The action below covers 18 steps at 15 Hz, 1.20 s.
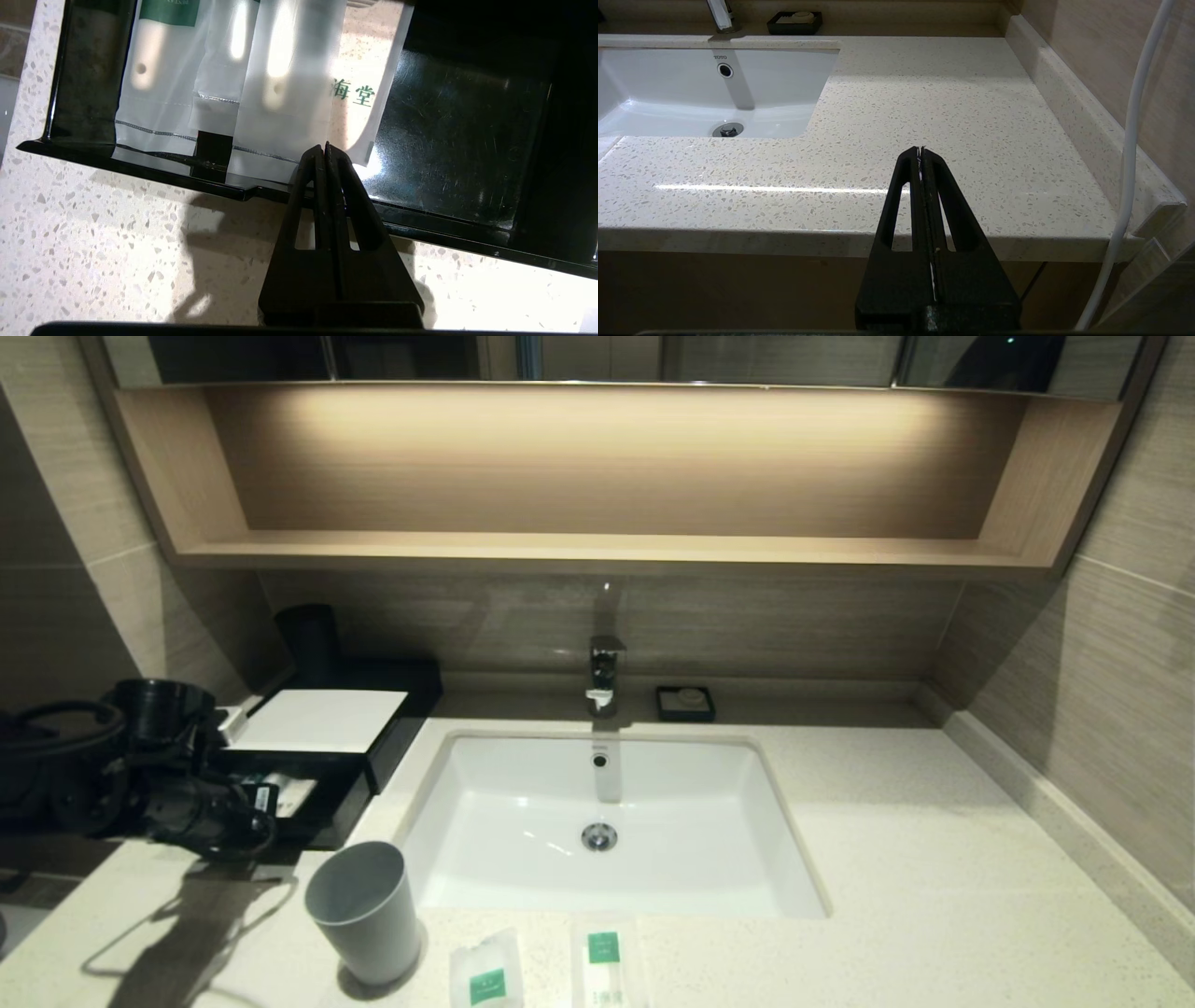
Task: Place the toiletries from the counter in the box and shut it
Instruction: Open the drawer
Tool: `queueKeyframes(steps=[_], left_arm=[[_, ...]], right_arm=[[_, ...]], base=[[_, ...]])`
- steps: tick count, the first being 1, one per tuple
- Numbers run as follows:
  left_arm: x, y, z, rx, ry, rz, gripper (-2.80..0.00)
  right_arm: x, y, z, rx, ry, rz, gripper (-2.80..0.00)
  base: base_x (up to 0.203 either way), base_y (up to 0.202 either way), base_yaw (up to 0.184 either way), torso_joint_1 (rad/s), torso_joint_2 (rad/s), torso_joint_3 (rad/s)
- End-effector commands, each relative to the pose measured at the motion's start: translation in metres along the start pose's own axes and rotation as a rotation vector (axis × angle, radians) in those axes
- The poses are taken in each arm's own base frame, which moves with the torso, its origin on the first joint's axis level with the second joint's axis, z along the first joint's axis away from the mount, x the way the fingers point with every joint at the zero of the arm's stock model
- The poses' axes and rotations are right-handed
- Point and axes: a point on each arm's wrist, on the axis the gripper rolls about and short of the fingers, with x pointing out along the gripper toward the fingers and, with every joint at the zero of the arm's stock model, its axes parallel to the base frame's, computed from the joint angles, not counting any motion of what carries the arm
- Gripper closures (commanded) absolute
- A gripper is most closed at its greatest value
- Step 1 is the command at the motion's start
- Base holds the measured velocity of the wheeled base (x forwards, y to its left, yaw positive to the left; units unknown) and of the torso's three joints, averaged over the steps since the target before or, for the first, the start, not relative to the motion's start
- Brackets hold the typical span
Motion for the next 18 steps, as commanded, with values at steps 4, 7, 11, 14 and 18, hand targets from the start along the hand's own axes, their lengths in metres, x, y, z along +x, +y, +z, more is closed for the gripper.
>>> queueKeyframes(steps=[4, 7, 11, 14, 18], left_arm=[[-0.009, 0.000, 0.004, -0.002, 0.045, -0.003, 0.00], [-0.011, 0.000, 0.003, -0.001, 0.056, -0.004, 0.00], [-0.014, 0.000, 0.003, 0.000, 0.096, -0.005, 0.00], [-0.016, 0.000, 0.003, -0.001, 0.129, -0.006, 0.00], [-0.019, 0.000, 0.001, 0.012, 0.151, -0.007, 0.00]], right_arm=[[0.000, 0.000, 0.000, 0.000, -0.001, 0.001, 0.00], [0.000, 0.000, 0.000, 0.000, 0.000, 0.001, 0.00], [0.000, 0.000, 0.000, 0.000, 0.001, 0.001, 0.00], [0.000, 0.000, 0.000, 0.000, 0.001, 0.001, 0.00], [0.000, 0.000, 0.000, 0.000, 0.000, 0.001, 0.00]], base=[[0.000, 0.000, 0.000, 0.000, 0.00, 0.000], [0.000, 0.000, 0.000, 0.000, 0.00, 0.000], [0.000, 0.000, 0.000, 0.000, 0.00, 0.000], [0.000, 0.000, 0.000, 0.000, 0.00, 0.000], [0.000, 0.000, 0.000, 0.000, 0.00, 0.000]])
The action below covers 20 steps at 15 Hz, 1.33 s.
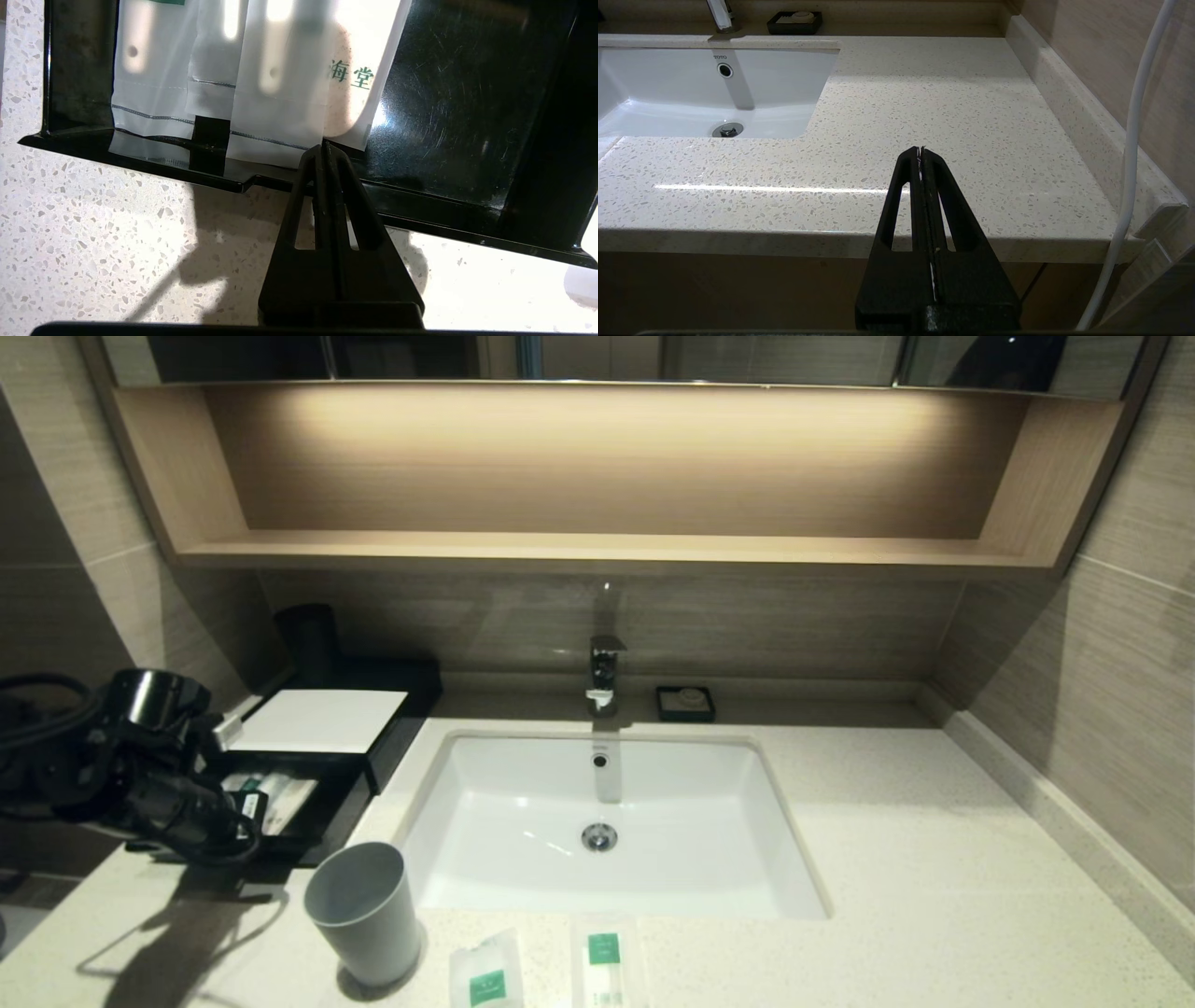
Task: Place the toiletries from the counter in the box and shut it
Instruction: Open the drawer
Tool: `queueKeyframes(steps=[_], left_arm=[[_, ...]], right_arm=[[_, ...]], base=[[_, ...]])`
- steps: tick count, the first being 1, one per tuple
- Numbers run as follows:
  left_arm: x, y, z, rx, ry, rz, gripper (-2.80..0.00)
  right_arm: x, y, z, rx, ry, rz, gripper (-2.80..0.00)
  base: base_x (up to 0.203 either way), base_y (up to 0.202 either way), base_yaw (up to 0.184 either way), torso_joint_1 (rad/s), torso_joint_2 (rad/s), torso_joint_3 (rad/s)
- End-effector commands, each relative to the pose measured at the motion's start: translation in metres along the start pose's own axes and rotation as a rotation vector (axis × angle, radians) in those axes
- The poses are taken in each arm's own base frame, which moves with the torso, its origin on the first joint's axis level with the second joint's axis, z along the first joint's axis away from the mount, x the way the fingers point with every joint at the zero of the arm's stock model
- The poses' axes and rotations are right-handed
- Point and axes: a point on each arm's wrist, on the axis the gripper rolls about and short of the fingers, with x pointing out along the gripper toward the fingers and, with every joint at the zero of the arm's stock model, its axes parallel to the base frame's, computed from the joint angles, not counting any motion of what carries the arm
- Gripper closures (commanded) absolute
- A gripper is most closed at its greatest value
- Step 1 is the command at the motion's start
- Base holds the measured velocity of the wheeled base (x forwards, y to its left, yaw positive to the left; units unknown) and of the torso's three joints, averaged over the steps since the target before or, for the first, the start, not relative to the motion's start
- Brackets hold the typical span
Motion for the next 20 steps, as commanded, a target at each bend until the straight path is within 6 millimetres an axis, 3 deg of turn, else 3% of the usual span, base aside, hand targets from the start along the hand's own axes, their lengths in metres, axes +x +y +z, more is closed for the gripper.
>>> queueKeyframes(steps=[1, 20], left_arm=[[-0.003, 0.000, 0.000, 0.011, 0.009, -0.001, 0.00], [-0.020, 0.000, -0.005, 0.055, 0.130, -0.010, 0.00]], right_arm=[[0.000, 0.000, 0.000, 0.000, 0.000, 0.000, 0.00], [0.000, 0.000, 0.000, 0.000, -0.001, 0.000, 0.00]], base=[[0.000, 0.000, 0.000, 0.000, 0.00, 0.000], [0.000, 0.000, 0.000, 0.000, 0.00, 0.000]])
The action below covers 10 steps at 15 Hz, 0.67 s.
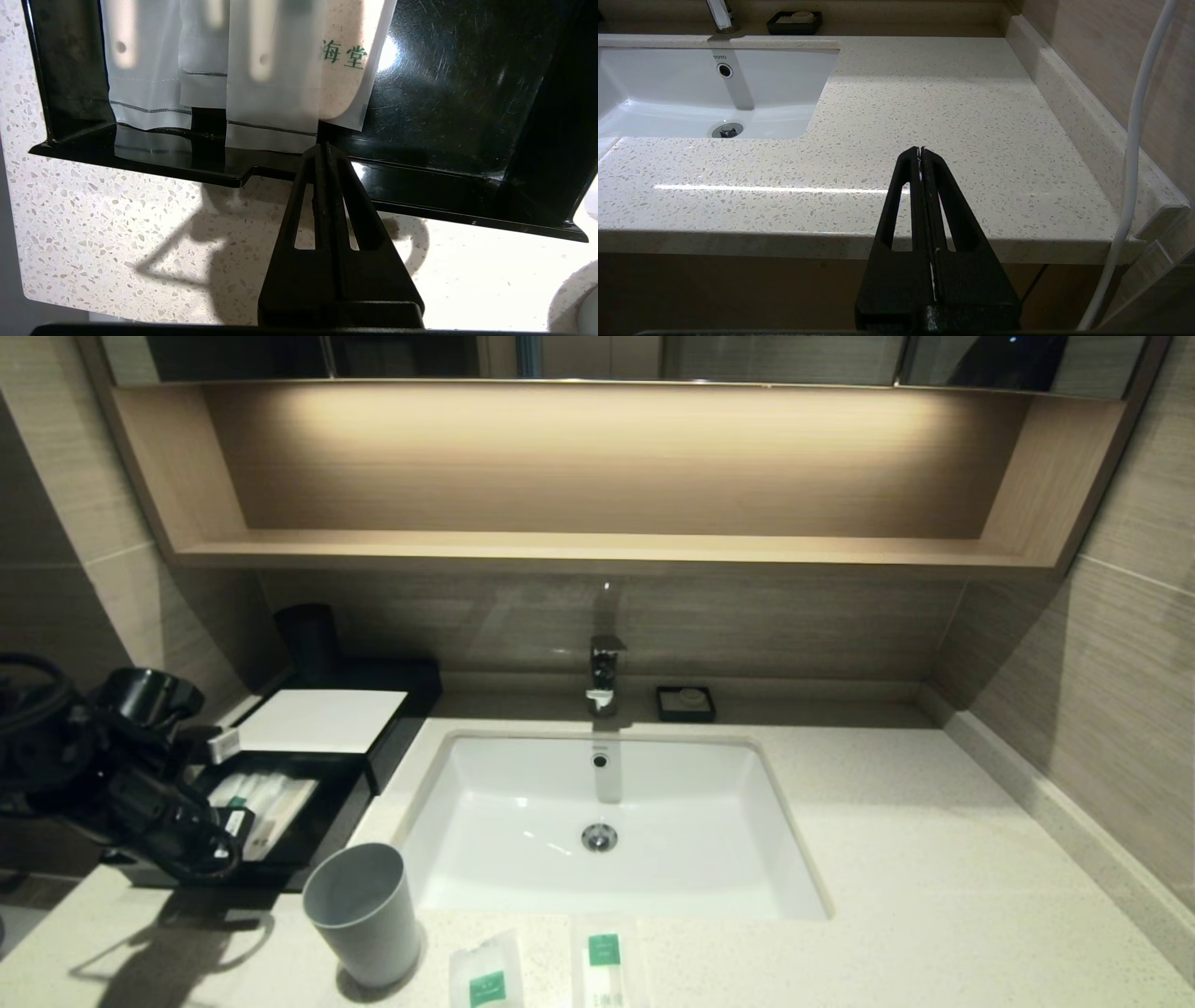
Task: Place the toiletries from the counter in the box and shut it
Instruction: Open the drawer
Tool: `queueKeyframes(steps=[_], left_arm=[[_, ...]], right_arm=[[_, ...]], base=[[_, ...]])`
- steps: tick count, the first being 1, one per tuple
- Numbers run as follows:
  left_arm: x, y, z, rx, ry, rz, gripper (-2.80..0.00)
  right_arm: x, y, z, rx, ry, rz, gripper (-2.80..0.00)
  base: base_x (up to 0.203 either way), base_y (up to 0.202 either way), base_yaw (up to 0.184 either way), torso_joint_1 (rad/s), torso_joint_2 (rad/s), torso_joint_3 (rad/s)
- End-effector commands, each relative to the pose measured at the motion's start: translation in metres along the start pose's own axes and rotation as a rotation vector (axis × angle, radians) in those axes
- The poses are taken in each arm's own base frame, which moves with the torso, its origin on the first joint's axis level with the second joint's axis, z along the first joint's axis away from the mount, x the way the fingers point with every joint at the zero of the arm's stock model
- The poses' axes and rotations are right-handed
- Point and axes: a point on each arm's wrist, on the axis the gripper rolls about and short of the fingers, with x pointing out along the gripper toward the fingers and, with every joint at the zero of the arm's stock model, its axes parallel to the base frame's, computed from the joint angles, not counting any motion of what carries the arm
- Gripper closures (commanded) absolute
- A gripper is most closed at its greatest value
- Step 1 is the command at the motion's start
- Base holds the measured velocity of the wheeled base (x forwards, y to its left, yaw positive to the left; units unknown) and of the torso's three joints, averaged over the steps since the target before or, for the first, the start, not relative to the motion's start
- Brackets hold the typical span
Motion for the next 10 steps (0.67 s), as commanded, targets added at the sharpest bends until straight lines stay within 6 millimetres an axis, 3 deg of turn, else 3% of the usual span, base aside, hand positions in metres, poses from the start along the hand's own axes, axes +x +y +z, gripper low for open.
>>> queueKeyframes(steps=[1, 10], left_arm=[[-0.0022, 0.0004, 0.0005, -0.001, -0.008, 0.001, 0.00], [-0.0032, 0.0015, -0.0010, 0.015, 0.003, 0.002, 0.00]], right_arm=[[0.0000, 0.0000, 0.0000, 0.000, 0.000, 0.000, 0.00], [0.0000, 0.0000, -0.0003, 0.000, -0.001, 0.000, 0.00]], base=[[0.000, 0.000, 0.000, 0.000, 0.00, 0.000], [0.000, 0.000, 0.000, 0.000, 0.00, 0.000]])
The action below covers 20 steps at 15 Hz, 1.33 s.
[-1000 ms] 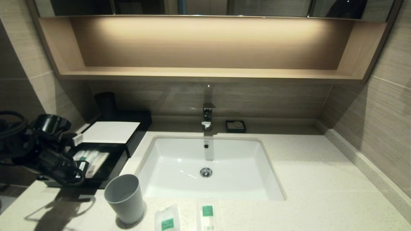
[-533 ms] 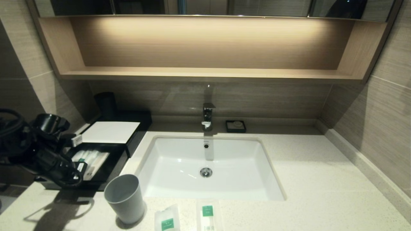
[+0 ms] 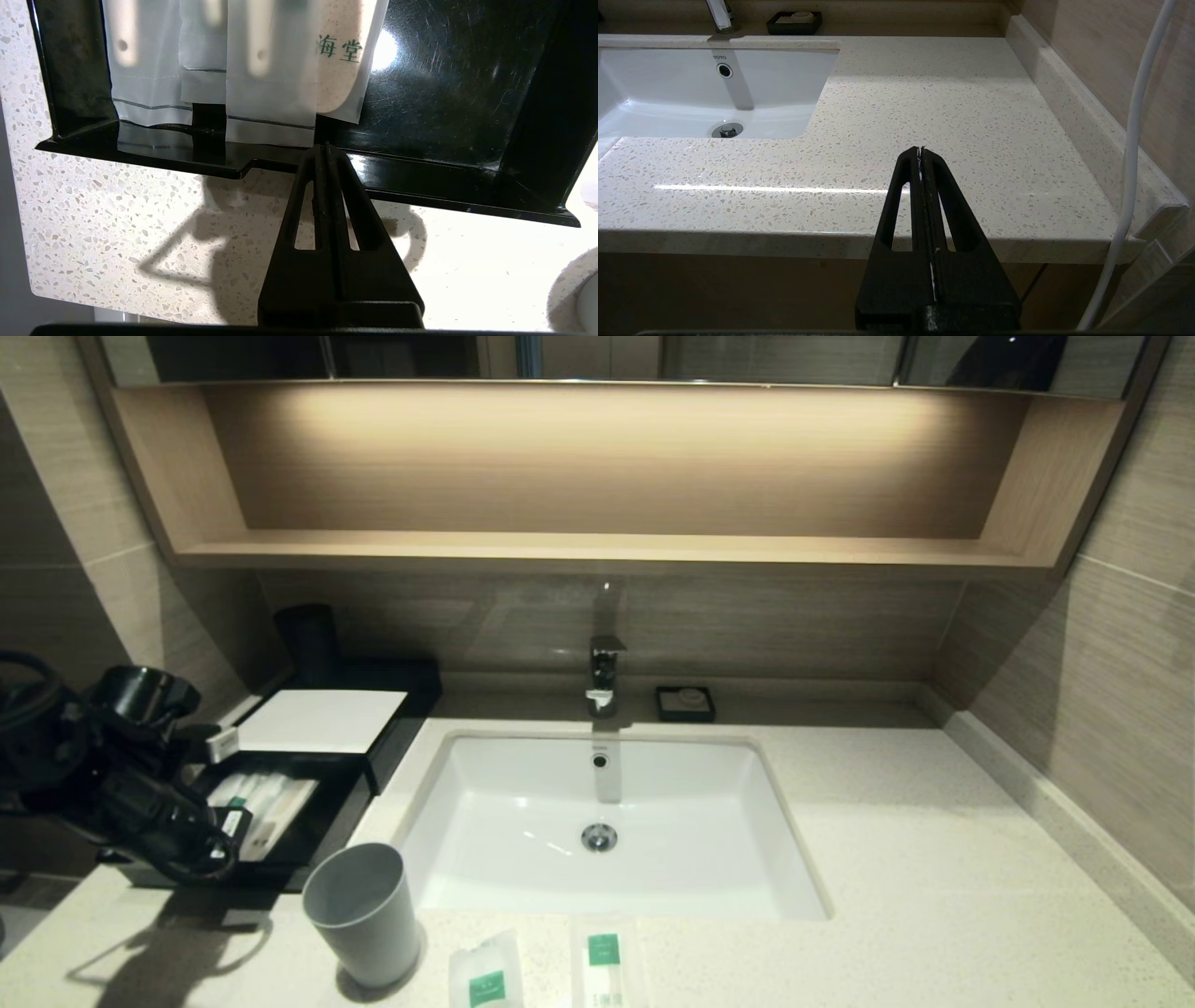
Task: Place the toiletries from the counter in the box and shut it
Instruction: Open the drawer
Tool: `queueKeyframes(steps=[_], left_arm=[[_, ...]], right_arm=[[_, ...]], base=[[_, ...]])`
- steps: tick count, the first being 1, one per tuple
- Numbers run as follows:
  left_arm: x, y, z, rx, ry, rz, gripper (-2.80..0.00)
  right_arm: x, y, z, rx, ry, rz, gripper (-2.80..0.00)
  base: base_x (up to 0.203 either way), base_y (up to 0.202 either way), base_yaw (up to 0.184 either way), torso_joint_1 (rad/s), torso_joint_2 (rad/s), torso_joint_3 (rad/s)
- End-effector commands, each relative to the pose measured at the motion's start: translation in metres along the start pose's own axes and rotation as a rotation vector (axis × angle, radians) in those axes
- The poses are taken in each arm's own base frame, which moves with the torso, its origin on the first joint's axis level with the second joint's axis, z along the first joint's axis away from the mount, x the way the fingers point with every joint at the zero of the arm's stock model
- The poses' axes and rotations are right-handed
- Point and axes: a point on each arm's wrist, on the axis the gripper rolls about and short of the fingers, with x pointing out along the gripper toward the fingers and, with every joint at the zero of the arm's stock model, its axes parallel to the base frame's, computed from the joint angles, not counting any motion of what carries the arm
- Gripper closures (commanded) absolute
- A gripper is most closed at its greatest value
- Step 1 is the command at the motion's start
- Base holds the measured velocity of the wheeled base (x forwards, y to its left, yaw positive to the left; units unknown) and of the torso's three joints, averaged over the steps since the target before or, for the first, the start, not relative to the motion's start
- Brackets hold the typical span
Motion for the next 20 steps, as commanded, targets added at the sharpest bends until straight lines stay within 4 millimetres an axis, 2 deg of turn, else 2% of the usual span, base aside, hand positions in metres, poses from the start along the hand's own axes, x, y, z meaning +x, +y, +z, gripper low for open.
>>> queueKeyframes(steps=[1, 7, 20], left_arm=[[0.000, 0.000, -0.001, 0.002, 0.005, 0.000, 0.00], [-0.001, 0.000, 0.002, -0.006, -0.019, 0.000, 0.00], [-0.032, 0.003, 0.017, -0.120, -0.176, 0.003, 0.00]], right_arm=[[0.000, 0.000, 0.000, 0.000, 0.001, 0.001, 0.00], [0.000, 0.000, 0.000, 0.000, 0.000, 0.001, 0.00], [0.000, 0.000, 0.000, 0.000, 0.001, 0.001, 0.00]], base=[[0.000, 0.000, 0.000, 0.000, 0.00, 0.000], [0.000, 0.000, 0.000, 0.000, 0.00, 0.000], [0.000, 0.000, 0.000, 0.000, 0.00, 0.000]])
